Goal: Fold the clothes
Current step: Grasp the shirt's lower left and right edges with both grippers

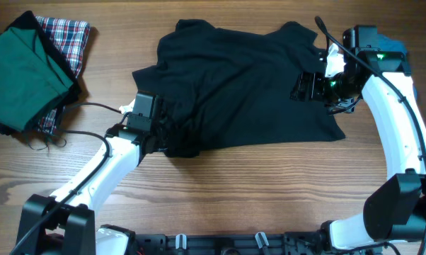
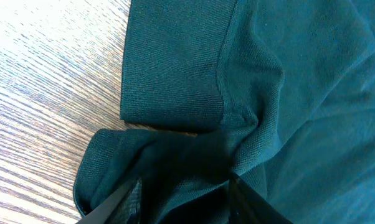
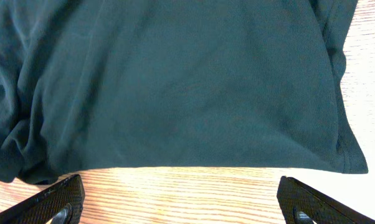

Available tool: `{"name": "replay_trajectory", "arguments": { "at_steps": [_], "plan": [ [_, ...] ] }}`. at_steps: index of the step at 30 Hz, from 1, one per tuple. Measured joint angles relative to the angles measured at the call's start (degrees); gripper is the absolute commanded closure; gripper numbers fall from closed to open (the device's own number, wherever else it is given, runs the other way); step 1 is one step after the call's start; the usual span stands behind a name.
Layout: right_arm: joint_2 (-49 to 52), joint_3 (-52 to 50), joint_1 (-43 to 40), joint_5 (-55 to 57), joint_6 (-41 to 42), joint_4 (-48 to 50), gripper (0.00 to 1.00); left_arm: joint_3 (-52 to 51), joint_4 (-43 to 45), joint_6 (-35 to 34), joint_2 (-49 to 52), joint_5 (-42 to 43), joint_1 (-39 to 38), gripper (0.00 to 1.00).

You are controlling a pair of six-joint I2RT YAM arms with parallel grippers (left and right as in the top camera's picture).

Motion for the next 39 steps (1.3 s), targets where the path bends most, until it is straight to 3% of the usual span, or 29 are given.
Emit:
{"name": "replay_trajectory", "arguments": {
  "at_steps": [9, 10, 12, 13, 21, 26, 31, 33, 36, 39],
  "plan": [
    [0.00, 0.00, 0.00, -0.02, 0.00, 0.44, 0.00, 0.00, 0.94, 1.86, 3.52, 1.03, 0.00, 0.57],
    [0.00, 0.00, 0.00, -0.02, 0.00, 0.48, 0.00, 0.00, 1.38, 1.92, 4.13, 1.31, -0.02, 0.61],
    [0.00, 0.00, 0.00, -0.02, 0.00, 0.52, 0.00, 0.00, 2.36, 2.05, 5.81, 1.77, -0.02, 0.93],
    [0.00, 0.00, 0.00, -0.02, 0.00, 0.55, 0.00, 0.00, 2.36, 2.27, 6.29, 1.95, -0.02, 0.96],
    [0.00, 0.00, 0.00, -0.02, 0.00, 0.59, 0.01, 0.00, 0.96, 4.66, 6.47, 3.06, 1.81, 0.96],
    [0.00, 0.00, 0.00, -0.02, 0.00, 1.25, 0.00, 0.00, -0.96, 11.56, 5.38, 5.66, 14.16, 0.96],
    [0.00, 0.00, 0.00, -0.02, 0.00, 1.66, 0.00, -0.04, 3.19, 16.70, 5.27, 9.75, 23.71, 0.96],
    [0.00, 0.00, 0.00, -0.02, 0.00, 1.66, 0.00, -0.09, 5.09, 18.56, 5.27, 11.21, 24.28, 0.92],
    [0.00, 0.00, 0.00, -0.02, 0.00, 1.66, 0.00, -0.09, 6.69, 19.87, 5.27, 13.40, 24.26, 0.67],
    [0.00, 0.00, 0.00, -0.02, 0.00, 1.66, 0.00, -0.09, 6.80, 20.79, 5.27, 15.54, 24.26, 0.53]
  ]
}}
